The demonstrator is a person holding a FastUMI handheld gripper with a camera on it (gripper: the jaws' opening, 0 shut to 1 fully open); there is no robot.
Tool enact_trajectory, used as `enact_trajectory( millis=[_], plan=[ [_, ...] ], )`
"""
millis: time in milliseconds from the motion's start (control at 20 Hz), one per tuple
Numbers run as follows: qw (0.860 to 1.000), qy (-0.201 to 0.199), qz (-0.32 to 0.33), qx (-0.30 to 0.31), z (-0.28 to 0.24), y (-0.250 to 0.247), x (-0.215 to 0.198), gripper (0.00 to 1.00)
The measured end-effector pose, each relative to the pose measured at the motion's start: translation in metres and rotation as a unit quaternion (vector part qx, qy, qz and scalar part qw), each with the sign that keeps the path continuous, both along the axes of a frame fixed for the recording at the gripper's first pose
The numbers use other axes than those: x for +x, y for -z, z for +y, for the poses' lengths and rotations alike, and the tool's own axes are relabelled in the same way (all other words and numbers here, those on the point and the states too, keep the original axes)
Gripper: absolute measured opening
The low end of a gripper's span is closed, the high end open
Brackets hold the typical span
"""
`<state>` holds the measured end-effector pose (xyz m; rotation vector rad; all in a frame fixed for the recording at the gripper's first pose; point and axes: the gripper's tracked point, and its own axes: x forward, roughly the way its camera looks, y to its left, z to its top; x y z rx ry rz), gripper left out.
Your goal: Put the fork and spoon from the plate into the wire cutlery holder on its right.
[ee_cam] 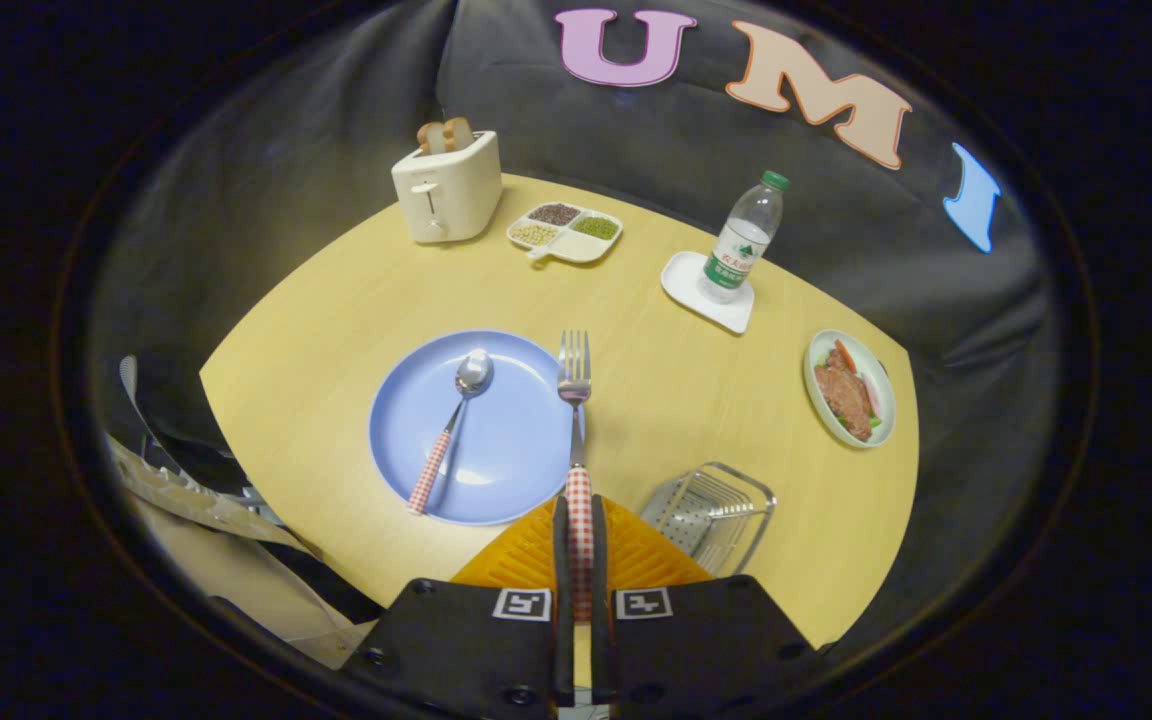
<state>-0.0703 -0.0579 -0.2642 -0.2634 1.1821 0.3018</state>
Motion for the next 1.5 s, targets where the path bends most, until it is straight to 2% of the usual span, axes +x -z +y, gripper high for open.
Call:
enact_trajectory(
  millis=[200, 700, 950, 1300, 1500],
  plan=[
    [0.999, -0.012, 0.021, -0.027, -0.037, -0.015, -0.009, 0.09],
    [0.995, 0.017, 0.092, -0.040, -0.103, -0.029, -0.046, 0.09],
    [0.989, 0.002, 0.145, -0.037, -0.110, -0.020, -0.060, 0.09],
    [0.981, 0.010, 0.192, -0.036, -0.119, -0.004, -0.046, 0.09],
    [0.973, -0.011, 0.223, -0.055, -0.121, 0.010, -0.052, 0.09]
  ],
)
